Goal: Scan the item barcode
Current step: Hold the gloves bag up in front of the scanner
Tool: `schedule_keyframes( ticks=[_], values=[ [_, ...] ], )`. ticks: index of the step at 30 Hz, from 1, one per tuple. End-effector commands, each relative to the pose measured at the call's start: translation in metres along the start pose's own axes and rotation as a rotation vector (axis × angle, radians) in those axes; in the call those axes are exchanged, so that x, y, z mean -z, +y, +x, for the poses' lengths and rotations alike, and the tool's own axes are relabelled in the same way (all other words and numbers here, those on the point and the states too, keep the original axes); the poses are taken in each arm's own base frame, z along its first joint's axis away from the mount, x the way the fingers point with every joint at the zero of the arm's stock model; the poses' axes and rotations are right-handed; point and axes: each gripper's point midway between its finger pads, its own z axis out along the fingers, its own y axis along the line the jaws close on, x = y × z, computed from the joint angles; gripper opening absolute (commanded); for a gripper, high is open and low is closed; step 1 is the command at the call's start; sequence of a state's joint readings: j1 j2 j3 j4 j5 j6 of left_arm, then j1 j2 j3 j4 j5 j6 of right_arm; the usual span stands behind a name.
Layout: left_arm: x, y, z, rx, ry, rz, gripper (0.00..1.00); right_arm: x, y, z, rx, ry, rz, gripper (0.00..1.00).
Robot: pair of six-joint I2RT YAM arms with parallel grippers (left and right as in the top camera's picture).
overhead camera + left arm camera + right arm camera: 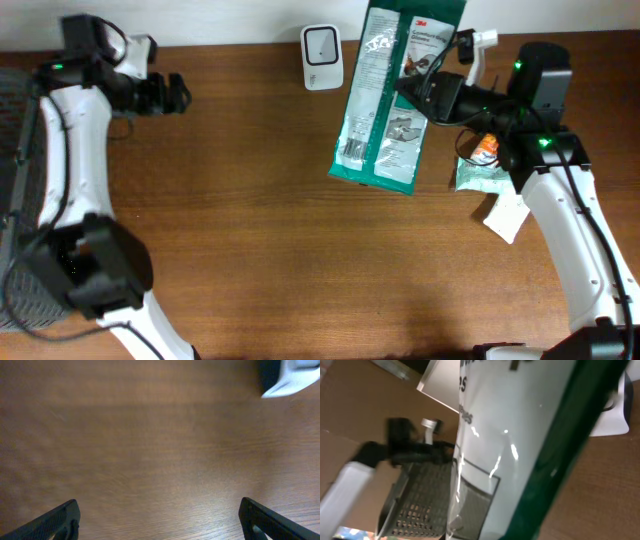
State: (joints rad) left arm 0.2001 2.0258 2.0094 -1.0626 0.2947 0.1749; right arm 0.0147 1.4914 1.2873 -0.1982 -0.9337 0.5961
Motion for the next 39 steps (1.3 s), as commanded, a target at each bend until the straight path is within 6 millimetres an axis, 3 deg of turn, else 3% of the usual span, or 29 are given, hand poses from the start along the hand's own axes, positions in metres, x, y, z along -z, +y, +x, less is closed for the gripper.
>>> schedule_keyframes(
  ticks=[1,3,8,13,16,20,27,35,39],
  values=[
    [0.051,0.007,-0.018,-0.084,-0.107,-0.047,0.99,-0.005,0.005,-0.004,0.079,-0.031,0.04,0.04],
    [0.063,0.015,-0.019,-0.07,-0.128,-0.065,0.99,-0.011,0.003,-0.008,0.141,-0.057,0.103,0.04],
    [0.066,0.024,-0.017,-0.054,-0.13,-0.075,0.99,-0.023,0.0,-0.023,0.357,-0.142,0.318,0.04],
    [0.066,0.024,-0.017,-0.053,-0.129,-0.075,0.99,-0.038,0.016,-0.049,0.688,-0.317,0.587,0.04],
    [0.066,0.025,-0.017,-0.053,-0.13,-0.076,0.99,-0.063,0.031,-0.061,0.953,-0.399,0.692,0.04],
    [0.066,0.024,-0.017,-0.054,-0.129,-0.075,0.99,-0.096,0.03,-0.067,1.185,-0.447,0.745,0.04],
    [0.066,0.024,-0.017,-0.054,-0.129,-0.075,0.99,-0.148,0.004,-0.075,1.538,-0.576,0.843,0.04],
    [0.066,0.024,-0.017,-0.053,-0.129,-0.075,0.99,-0.23,-0.049,-0.071,1.79,-0.485,0.851,0.04],
    [0.066,0.024,-0.017,-0.053,-0.129,-0.075,0.99,-0.271,-0.08,-0.057,1.955,-0.362,0.829,0.04]
  ],
)
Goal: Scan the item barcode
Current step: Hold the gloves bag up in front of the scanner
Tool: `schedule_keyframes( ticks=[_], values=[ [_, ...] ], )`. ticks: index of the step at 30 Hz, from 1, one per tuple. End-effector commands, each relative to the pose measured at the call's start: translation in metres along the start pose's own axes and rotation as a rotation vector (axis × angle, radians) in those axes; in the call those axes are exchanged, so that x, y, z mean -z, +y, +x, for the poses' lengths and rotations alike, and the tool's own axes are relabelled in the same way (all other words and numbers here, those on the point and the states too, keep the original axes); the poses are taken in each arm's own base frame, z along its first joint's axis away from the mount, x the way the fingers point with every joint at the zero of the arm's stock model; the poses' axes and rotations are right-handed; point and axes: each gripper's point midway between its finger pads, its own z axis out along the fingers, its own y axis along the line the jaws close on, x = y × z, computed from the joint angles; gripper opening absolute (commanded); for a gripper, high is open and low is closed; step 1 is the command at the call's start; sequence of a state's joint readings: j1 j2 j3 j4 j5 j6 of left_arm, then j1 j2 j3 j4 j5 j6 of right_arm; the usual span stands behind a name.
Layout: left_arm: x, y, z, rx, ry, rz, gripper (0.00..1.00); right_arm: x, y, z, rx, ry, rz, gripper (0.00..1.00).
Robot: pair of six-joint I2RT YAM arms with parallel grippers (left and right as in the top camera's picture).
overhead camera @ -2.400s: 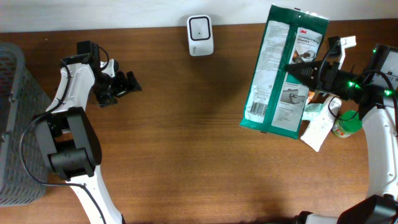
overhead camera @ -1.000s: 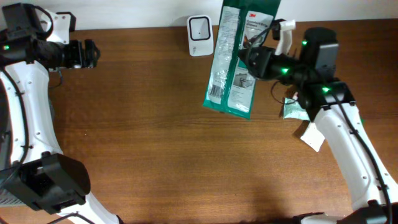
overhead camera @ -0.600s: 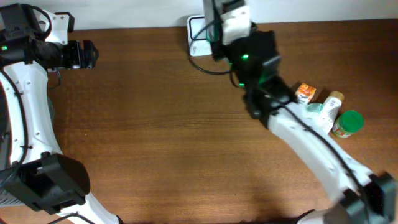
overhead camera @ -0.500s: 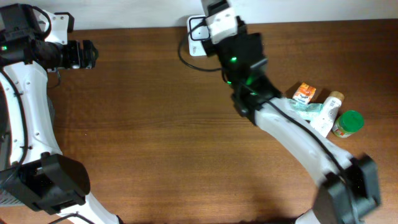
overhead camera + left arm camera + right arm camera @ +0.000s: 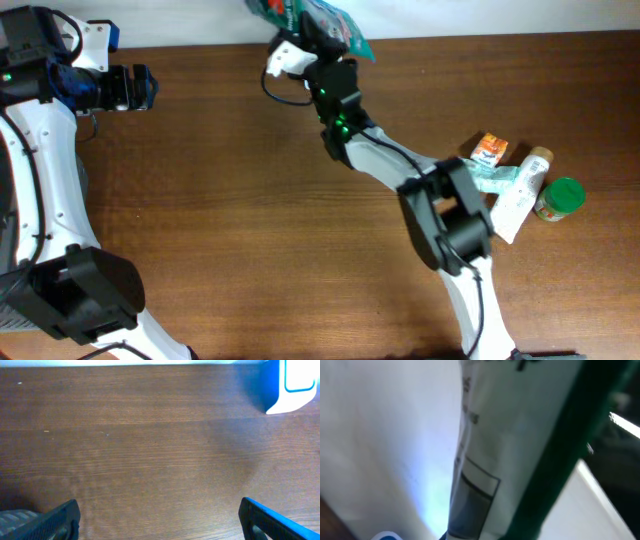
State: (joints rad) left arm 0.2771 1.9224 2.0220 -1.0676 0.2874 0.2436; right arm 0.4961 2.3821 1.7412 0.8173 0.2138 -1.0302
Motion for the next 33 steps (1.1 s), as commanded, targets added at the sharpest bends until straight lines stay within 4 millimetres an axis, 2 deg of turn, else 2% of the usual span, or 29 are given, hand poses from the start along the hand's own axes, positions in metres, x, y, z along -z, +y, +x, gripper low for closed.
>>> schedule_keyframes(
  ticks=[1,4,7,10,19,22,24,29,33],
  values=[
    [0.006,0.0,-0.004,-0.016,-0.017,-0.003,0.99,-0.016,0.034,0.004,0.204,-0.055,-0.061,0.04],
    [0.006,0.0,-0.004,-0.016,-0.017,-0.002,0.99,-0.016,0.056,0.013,0.272,-0.063,-0.099,0.04],
    [0.006,0.0,-0.004,-0.016,-0.017,-0.002,0.99,-0.015,0.069,0.017,0.292,-0.069,-0.146,0.04],
    [0.006,0.0,-0.004,-0.016,-0.017,-0.002,0.99,-0.014,0.071,0.013,0.363,-0.102,-0.155,0.04],
    [0.006,0.0,-0.004,-0.015,-0.017,-0.002,0.99,-0.015,0.065,0.008,0.364,-0.116,-0.125,0.04],
    [0.006,0.0,-0.004,-0.016,-0.017,-0.002,0.99,-0.016,0.053,0.0,0.359,-0.13,-0.09,0.04],
    [0.006,0.0,-0.004,-0.016,-0.017,-0.002,0.99,-0.016,0.038,-0.009,0.356,-0.139,-0.066,0.04],
    [0.006,0.0,-0.004,-0.016,-0.017,-0.002,0.99,-0.016,-0.016,-0.038,0.338,-0.154,0.02,0.04],
    [0.006,0.0,-0.004,-0.016,-0.018,-0.003,0.99,-0.009,-0.069,-0.056,0.234,-0.087,0.023,0.04]
  ],
)
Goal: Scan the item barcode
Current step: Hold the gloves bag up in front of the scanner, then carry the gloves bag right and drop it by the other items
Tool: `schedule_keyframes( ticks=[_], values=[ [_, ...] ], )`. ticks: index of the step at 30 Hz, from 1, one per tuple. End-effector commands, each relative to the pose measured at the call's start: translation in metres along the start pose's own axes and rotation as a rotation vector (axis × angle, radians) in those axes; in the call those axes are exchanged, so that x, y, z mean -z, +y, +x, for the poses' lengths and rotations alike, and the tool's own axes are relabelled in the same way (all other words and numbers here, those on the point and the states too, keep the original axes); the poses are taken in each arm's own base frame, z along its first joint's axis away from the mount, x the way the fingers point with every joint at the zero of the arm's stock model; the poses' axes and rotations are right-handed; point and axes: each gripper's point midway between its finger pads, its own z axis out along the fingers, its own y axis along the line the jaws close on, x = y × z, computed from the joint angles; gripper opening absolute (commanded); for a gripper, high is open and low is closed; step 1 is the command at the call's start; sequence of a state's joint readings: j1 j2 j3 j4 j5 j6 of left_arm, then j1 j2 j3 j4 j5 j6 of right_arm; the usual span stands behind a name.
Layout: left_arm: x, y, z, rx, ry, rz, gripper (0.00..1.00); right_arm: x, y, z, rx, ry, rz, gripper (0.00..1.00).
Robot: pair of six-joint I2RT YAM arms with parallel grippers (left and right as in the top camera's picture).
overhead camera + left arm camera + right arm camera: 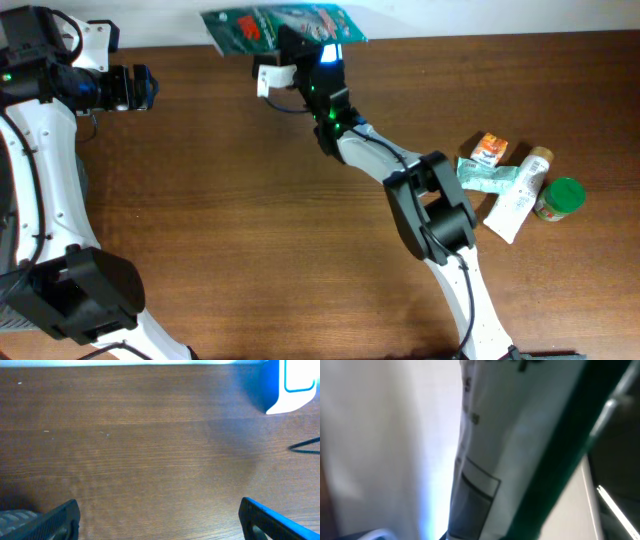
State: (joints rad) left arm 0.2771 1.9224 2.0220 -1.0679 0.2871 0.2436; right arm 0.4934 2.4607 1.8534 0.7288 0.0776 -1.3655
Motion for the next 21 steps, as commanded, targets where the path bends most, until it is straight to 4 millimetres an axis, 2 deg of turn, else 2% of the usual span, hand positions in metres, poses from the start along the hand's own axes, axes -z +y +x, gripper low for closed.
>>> schedule_keyframes(
  ticks=[1,6,9,12,13,16,19,21],
  values=[
    [0.006,0.0,-0.004,-0.016,-0.018,-0.002,0.99,0.015,-0.119,-0.011,-0.131,0.047,0.102,0.04],
    [0.006,0.0,-0.004,-0.016,-0.018,-0.002,0.99,0.05,-0.178,-0.012,-0.458,0.124,0.012,0.04],
    [0.006,0.0,-0.005,-0.016,-0.018,-0.002,0.99,0.087,-0.213,-0.014,-0.747,0.175,-0.042,0.04],
    [0.006,0.0,-0.004,-0.016,-0.018,-0.002,0.99,0.126,-0.229,-0.005,-0.935,0.271,-0.105,0.04],
    [0.006,0.0,-0.004,-0.016,-0.018,-0.002,0.99,0.144,-0.23,0.002,-0.997,0.325,-0.134,0.04],
    [0.006,0.0,-0.005,-0.016,-0.018,-0.002,0.99,0.206,-0.226,0.038,-1.188,0.559,-0.197,0.04],
    [0.006,0.0,-0.004,-0.016,-0.018,-0.002,0.99,0.261,-0.206,0.077,-1.329,0.799,-0.261,0.04],
    [0.006,0.0,-0.004,-0.016,-0.018,-0.002,0.99,0.29,-0.19,0.102,-1.4,0.943,-0.3,0.04]
  ],
)
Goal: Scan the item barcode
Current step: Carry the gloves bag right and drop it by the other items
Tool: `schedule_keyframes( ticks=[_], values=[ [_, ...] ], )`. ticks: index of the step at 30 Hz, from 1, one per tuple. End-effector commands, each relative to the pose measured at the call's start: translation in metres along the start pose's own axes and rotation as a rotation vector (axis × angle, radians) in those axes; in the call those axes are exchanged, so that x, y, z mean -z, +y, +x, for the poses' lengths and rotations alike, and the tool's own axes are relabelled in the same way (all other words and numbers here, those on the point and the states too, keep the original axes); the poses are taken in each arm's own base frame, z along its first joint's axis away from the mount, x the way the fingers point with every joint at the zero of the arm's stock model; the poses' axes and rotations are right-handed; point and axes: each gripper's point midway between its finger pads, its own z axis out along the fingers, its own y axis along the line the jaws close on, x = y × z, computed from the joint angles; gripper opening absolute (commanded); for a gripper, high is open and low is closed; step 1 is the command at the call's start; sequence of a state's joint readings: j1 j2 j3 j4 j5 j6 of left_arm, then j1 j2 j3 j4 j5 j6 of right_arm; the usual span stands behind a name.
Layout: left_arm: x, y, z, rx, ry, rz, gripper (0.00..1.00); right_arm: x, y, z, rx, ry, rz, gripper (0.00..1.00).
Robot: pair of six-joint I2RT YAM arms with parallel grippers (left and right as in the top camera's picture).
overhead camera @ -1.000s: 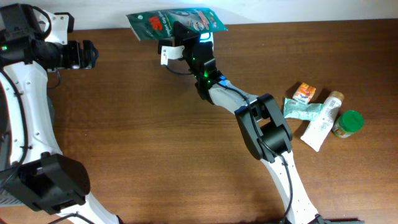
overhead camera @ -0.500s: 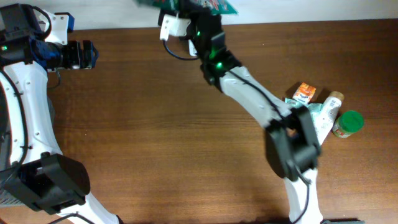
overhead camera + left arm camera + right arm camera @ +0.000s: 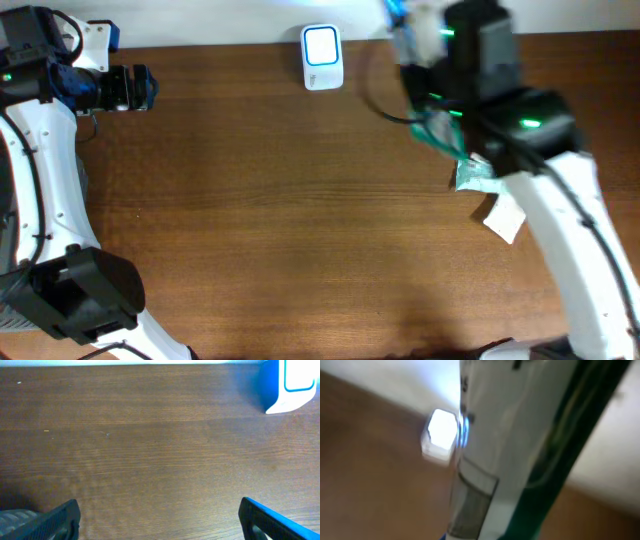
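Note:
A green-and-white flat package point(image 3: 520, 435) fills the right wrist view, and my right gripper point(image 3: 432, 100) is shut on it. In the overhead view the arm is blurred and only a green edge of the package point(image 3: 441, 132) shows, to the right of the scanner. The white scanner point(image 3: 322, 44) stands at the table's back edge with its window lit. The same scanner point(image 3: 440, 435) glows behind the package, and its side shows as scanner point(image 3: 287, 385). My left gripper point(image 3: 150, 88) is far left, open over bare wood, with nothing between its fingertips point(image 3: 55, 520).
A pale green pouch point(image 3: 476, 176) and a white tube point(image 3: 505, 216) lie on the table at the right, partly under my right arm. The wooden table point(image 3: 280, 220) ends at a white wall behind the scanner.
My right arm has moved from the back edge left of the scanner to the right of it, with the package still held. The scanner is uncovered and lit. The left arm is unchanged.
First the package hung right of the scanner in my right gripper, and the left gripper was a little further right. Then the package was at the back edge over the scanner, then lay flat further left. Now it is back at the right.

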State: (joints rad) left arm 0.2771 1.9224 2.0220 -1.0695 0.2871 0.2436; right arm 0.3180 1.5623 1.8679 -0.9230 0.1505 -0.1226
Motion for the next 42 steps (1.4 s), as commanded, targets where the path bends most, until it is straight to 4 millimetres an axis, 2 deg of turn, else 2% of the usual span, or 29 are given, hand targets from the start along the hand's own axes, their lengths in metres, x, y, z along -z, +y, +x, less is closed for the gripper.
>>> schedule_keyframes(
  ticks=[1,4,9,11,17,23,26,29,30,32,34,36,38,39,42],
  values=[
    [0.006,0.0,-0.005,-0.016,-0.019,-0.003,0.99,0.007,-0.04,0.054,-0.343,0.189,0.014,0.04],
    [0.006,0.0,-0.005,-0.016,-0.019,-0.003,0.99,0.003,-0.068,0.107,-0.474,0.369,0.012,0.04],
    [0.006,0.0,-0.005,-0.017,-0.02,-0.003,0.99,-0.025,-0.119,0.188,-0.635,0.566,0.082,0.04],
    [0.006,0.0,-0.005,-0.016,-0.019,-0.003,0.99,-0.035,-0.131,0.214,-0.663,0.627,0.096,0.04],
    [0.006,0.0,-0.005,-0.016,-0.02,-0.003,0.99,-0.062,-0.161,0.271,-0.759,0.75,0.114,0.04],
    [0.006,0.0,-0.005,-0.017,-0.02,-0.003,0.99,-0.085,-0.173,0.305,-0.821,0.803,0.076,0.04],
    [0.006,0.0,-0.005,-0.016,-0.019,-0.003,0.99,-0.085,-0.179,0.317,-0.848,0.822,0.083,0.14],
    [0.006,0.0,-0.005,-0.016,-0.019,-0.003,0.99,-0.079,-0.184,0.323,-0.874,0.835,0.092,0.41],
    [0.006,0.0,-0.005,-0.016,-0.019,-0.003,0.99,-0.076,-0.186,0.326,-0.885,0.844,0.096,0.46],
    [0.006,0.0,-0.005,-0.016,-0.019,-0.003,0.99,-0.069,-0.188,0.332,-0.906,0.863,0.103,0.48],
    [0.006,0.0,-0.005,-0.016,-0.019,-0.003,0.99,-0.064,-0.19,0.336,-0.921,0.878,0.107,0.55],
    [0.006,0.0,-0.005,-0.016,-0.019,-0.003,0.99,-0.061,-0.191,0.336,-0.931,0.882,0.11,0.63],
    [0.006,0.0,-0.005,-0.016,-0.019,-0.003,0.99,-0.056,-0.193,0.33,-0.931,0.882,0.111,0.83],
    [0.006,0.0,-0.005,-0.016,-0.019,-0.003,0.99,-0.051,-0.195,0.322,-0.928,0.875,0.113,0.96],
    [0.006,0.0,-0.005,-0.016,-0.019,-0.003,0.99,-0.034,-0.207,0.293,-0.913,0.832,0.137,0.98]
  ],
)
